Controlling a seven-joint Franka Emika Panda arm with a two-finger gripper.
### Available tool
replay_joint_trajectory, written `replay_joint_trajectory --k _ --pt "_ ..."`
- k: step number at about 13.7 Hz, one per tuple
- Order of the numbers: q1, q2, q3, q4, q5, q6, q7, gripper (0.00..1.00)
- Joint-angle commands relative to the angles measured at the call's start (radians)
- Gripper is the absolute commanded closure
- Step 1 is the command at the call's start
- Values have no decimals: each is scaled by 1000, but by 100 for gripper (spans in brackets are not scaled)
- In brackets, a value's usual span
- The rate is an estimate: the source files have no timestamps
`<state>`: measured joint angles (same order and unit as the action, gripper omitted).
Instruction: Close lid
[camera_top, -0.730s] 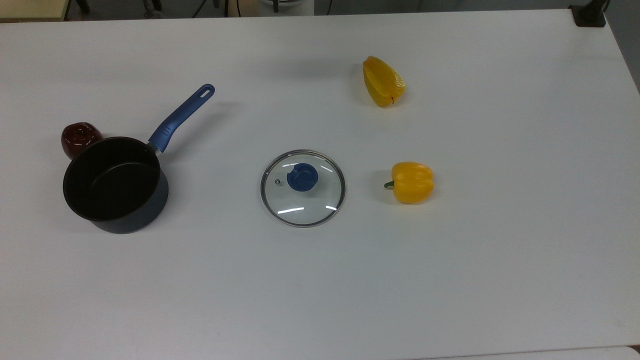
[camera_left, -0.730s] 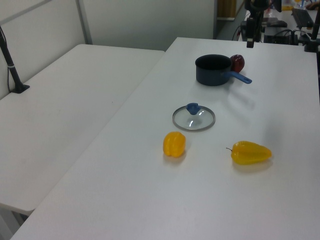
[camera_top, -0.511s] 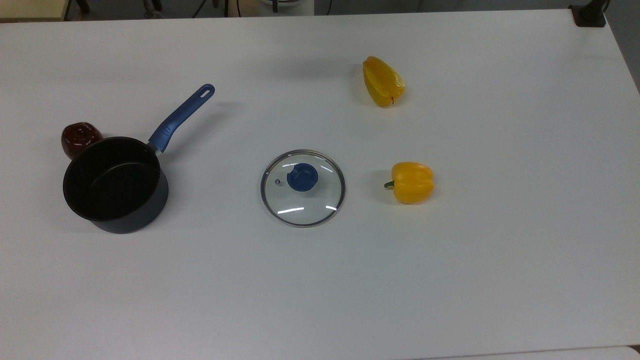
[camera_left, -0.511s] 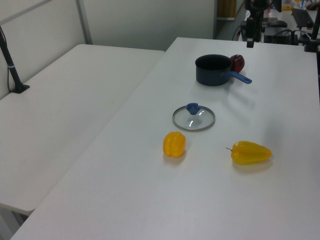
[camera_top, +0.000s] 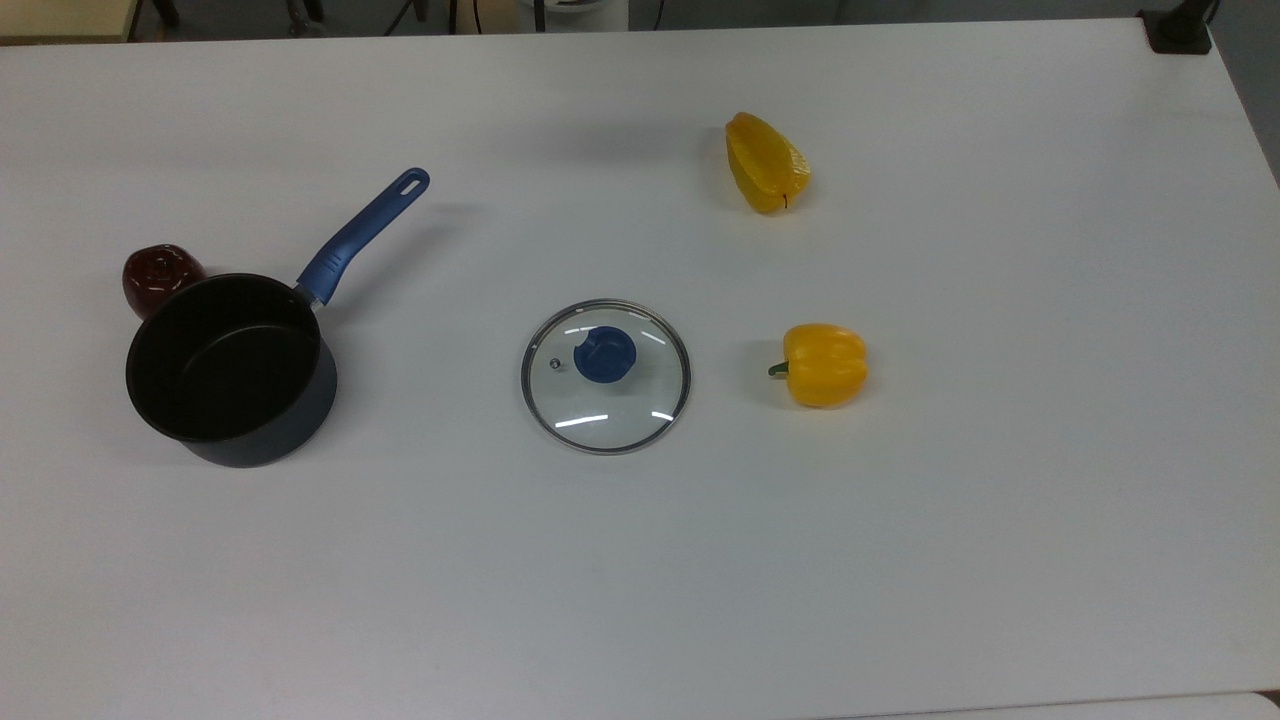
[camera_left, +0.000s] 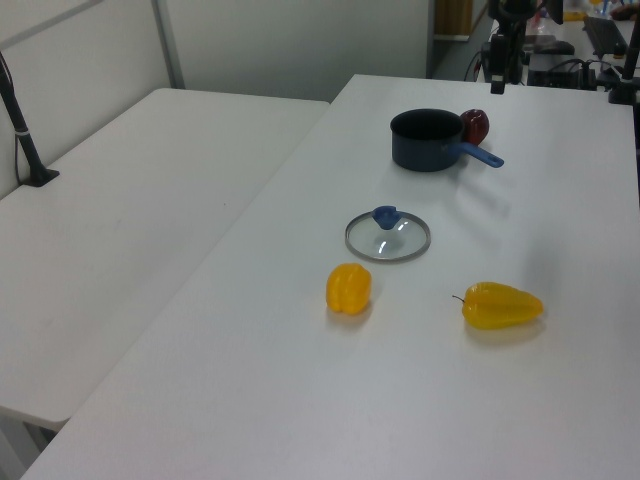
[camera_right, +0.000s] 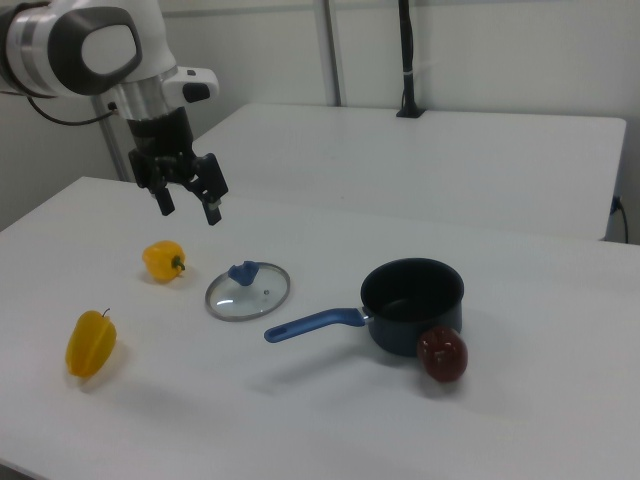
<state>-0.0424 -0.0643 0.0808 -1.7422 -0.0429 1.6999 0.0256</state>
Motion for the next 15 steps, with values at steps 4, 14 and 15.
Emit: replay_joint_trajectory --k 4,14,15 --pt "68 152 8 -14 20 237 51 0" --pt "136 449 7 -8 -5 650 283 0" --pt "139 460 7 -10 -5 661 283 0"
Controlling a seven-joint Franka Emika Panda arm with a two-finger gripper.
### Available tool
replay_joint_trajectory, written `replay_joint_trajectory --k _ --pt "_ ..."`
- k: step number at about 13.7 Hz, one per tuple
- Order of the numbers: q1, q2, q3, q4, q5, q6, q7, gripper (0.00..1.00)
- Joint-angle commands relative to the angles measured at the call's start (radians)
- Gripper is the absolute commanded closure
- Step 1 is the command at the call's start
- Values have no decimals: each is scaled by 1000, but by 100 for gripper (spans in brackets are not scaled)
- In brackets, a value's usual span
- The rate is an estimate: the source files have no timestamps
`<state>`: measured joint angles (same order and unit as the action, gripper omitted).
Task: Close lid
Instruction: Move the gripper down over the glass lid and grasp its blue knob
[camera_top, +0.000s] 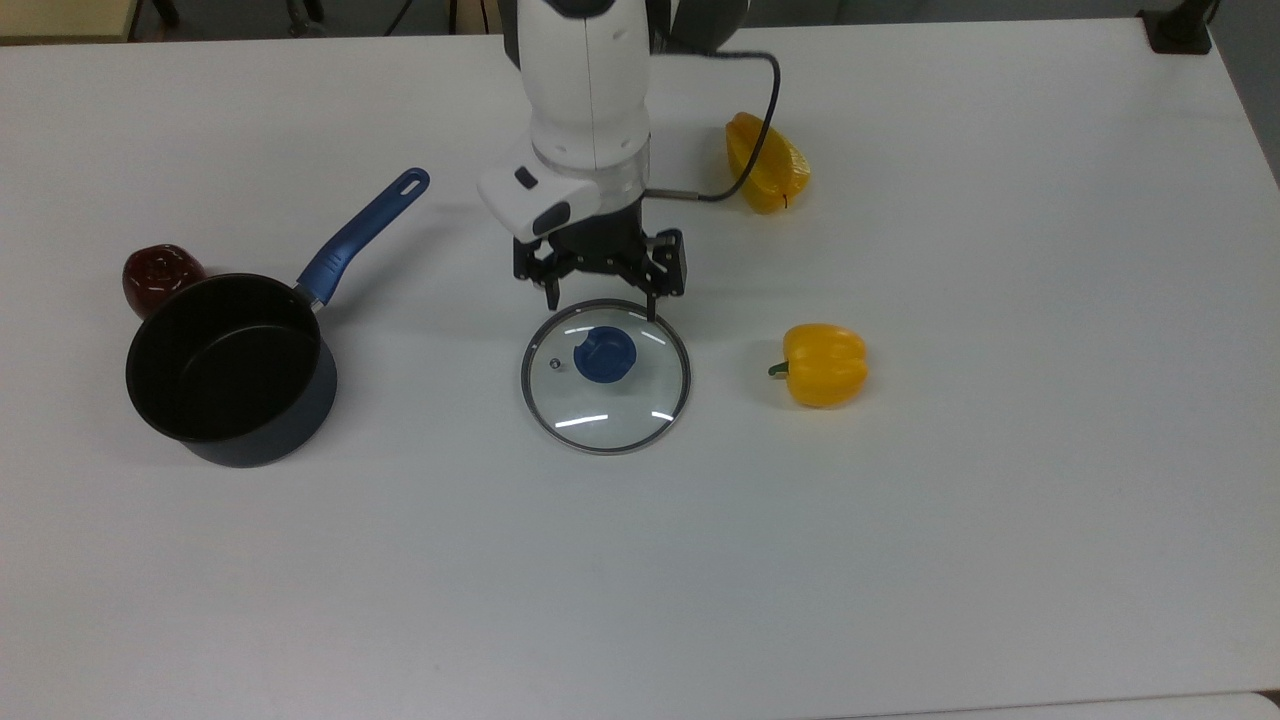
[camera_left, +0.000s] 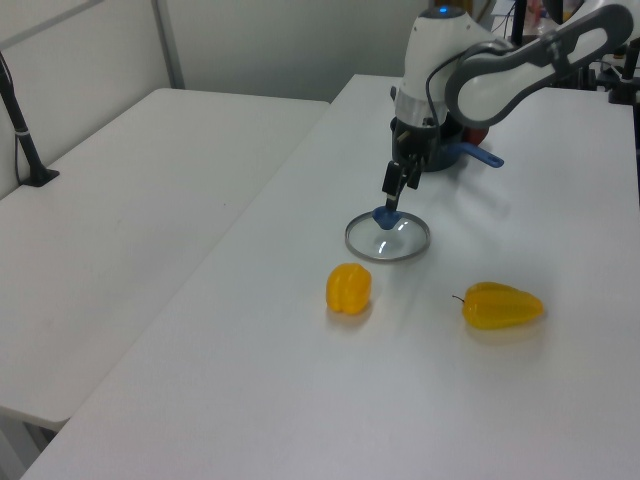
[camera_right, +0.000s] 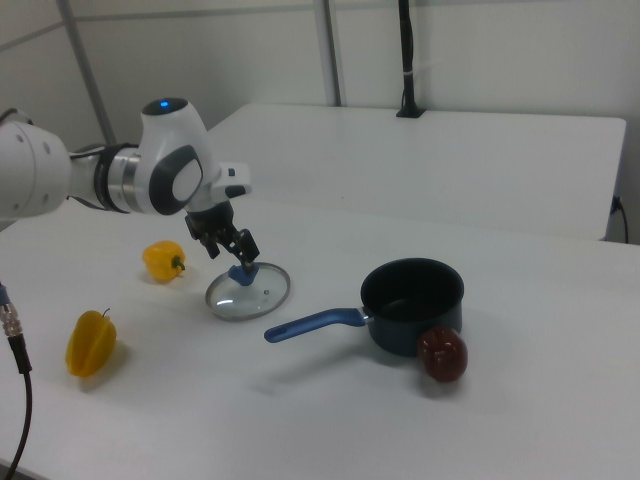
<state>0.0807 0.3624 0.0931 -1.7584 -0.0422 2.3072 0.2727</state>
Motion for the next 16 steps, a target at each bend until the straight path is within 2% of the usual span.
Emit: replay_joint_trajectory --k 1,5,6,9,11,14,16 --pt "19 49 -7 10 -7 67 37 0" --pt "21 82 -7 11 -7 127 40 0" --pt "21 84 -7 11 -8 127 40 4" --pt "21 84 -7 11 -41 127 42 23" --pt "19 82 -6 11 -48 127 42 41" --pt "19 76 -7 11 -48 124 42 62" --pt "13 46 -10 11 -48 104 42 63"
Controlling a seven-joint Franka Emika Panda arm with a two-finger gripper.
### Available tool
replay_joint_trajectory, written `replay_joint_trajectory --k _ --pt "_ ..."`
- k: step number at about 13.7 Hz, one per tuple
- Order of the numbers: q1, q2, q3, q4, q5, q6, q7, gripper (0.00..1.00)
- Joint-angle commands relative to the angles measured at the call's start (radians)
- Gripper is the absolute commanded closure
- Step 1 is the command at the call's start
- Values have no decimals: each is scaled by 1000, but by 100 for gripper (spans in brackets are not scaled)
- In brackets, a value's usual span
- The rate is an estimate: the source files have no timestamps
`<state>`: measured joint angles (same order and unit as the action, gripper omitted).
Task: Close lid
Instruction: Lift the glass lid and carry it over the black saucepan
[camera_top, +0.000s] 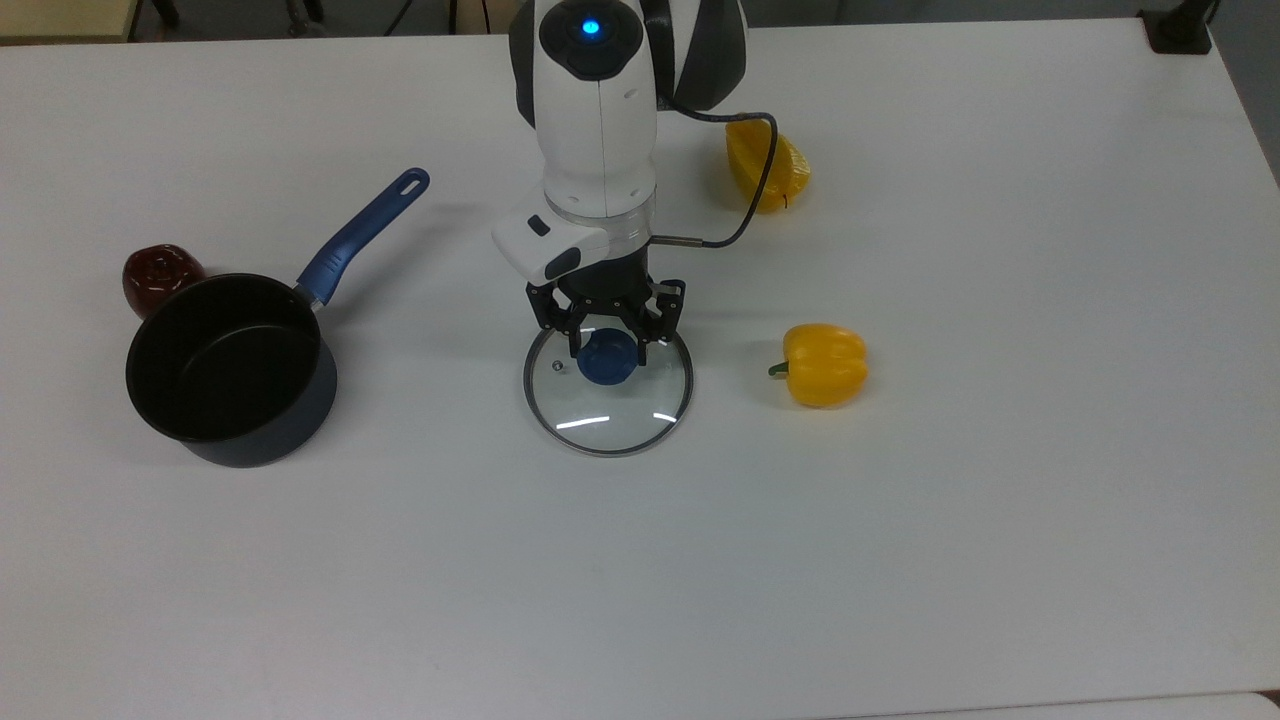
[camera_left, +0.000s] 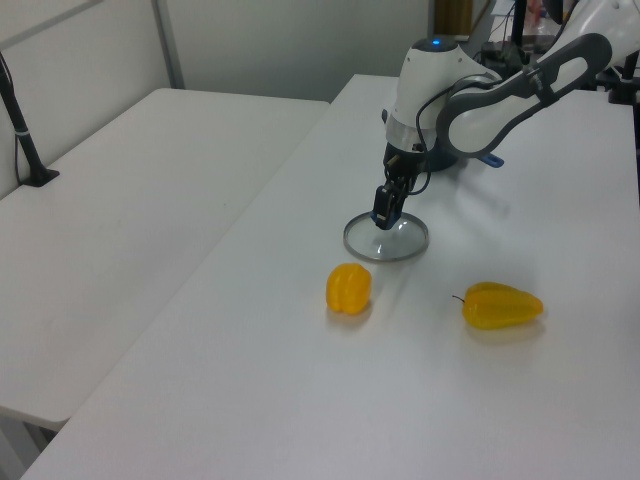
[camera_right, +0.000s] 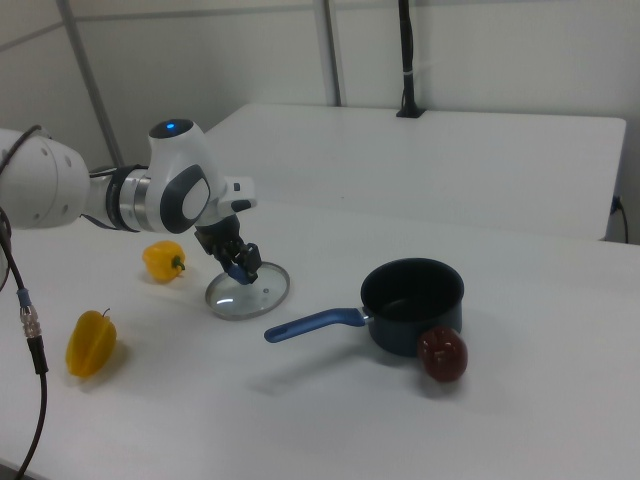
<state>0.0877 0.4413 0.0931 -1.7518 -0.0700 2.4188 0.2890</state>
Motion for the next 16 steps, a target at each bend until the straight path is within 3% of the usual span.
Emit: replay_joint_trajectory --k 1,5,8,16 --pt "1 -61 -12 6 -19 -27 25 63" --pt "-52 -69 -15 190 -17 -277 25 63" --pt "-139 -75 -18 279 -20 -352 22 63" --pt "-342 -61 -16 276 -4 -296 -68 62"
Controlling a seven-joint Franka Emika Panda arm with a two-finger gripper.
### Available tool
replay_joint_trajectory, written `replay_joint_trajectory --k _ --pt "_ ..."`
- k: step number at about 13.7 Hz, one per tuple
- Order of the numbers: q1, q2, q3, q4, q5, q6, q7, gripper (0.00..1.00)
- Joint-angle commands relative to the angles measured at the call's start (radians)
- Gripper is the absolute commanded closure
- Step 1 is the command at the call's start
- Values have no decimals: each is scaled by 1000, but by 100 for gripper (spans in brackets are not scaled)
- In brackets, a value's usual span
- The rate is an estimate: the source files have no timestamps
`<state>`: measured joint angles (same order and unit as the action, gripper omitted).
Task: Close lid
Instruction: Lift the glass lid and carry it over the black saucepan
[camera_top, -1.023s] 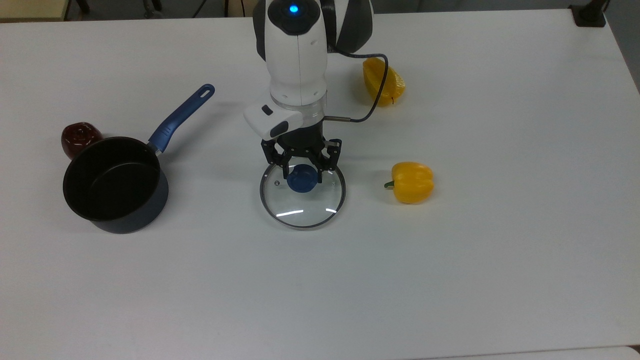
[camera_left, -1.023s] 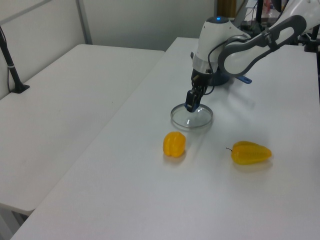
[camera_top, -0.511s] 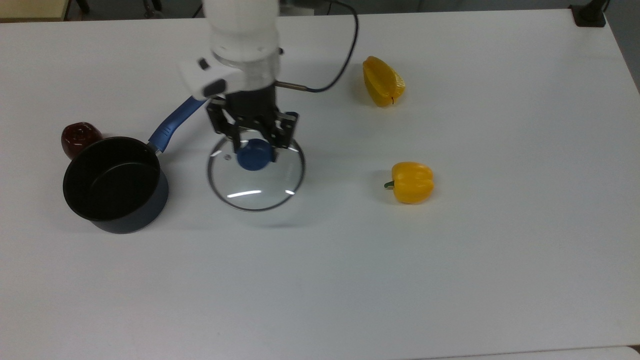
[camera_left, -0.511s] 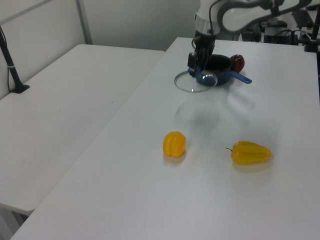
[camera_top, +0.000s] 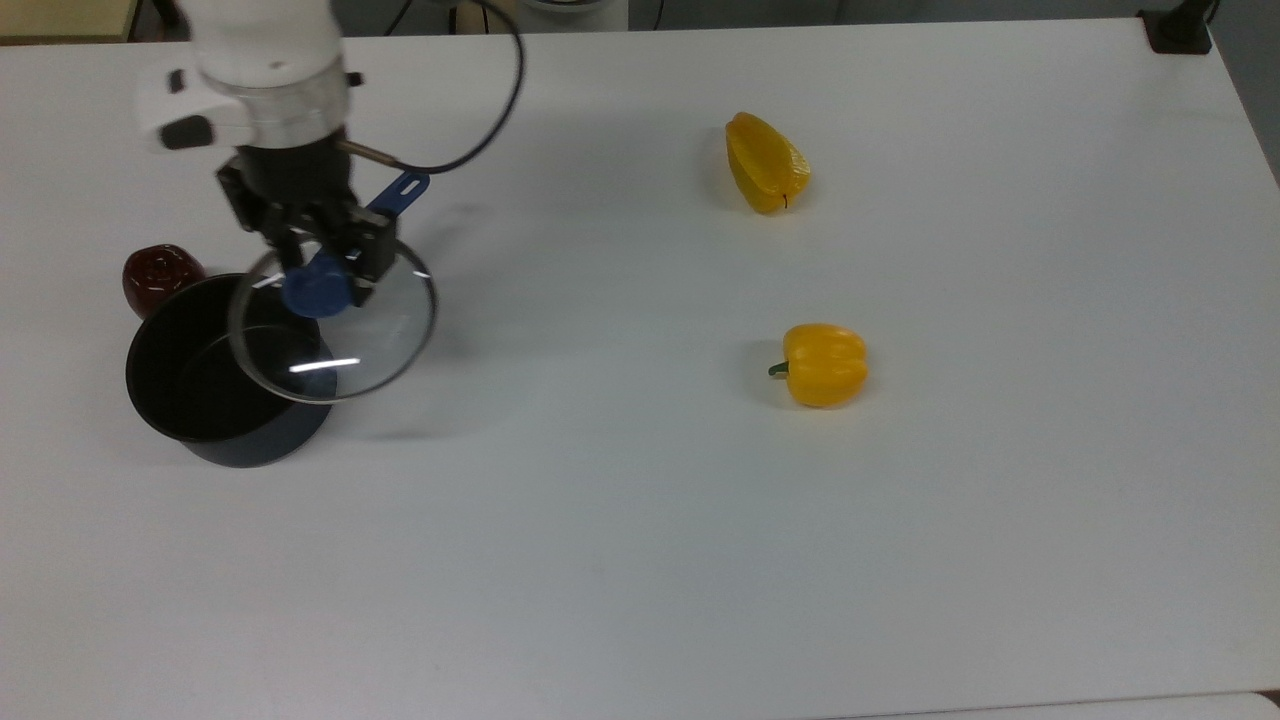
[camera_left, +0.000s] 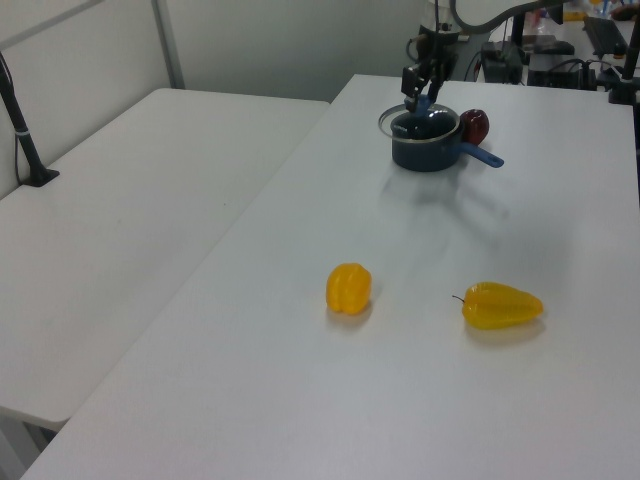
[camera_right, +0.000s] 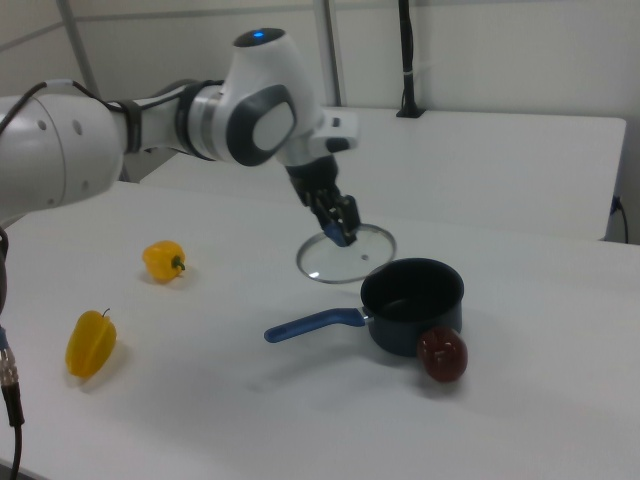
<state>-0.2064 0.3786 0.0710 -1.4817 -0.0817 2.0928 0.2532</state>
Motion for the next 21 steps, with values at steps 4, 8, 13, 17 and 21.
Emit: replay_joint_trajectory --k 4,8,13,17,21 --pt "-102 45 7 9 11 116 -40 62" --pt "-123 77 7 9 11 191 -40 62" --pt "-123 85 7 0 11 200 -51 62" --pt "-123 111 6 0 11 207 -58 60" --pt "-125 115 6 -2 11 239 -58 59"
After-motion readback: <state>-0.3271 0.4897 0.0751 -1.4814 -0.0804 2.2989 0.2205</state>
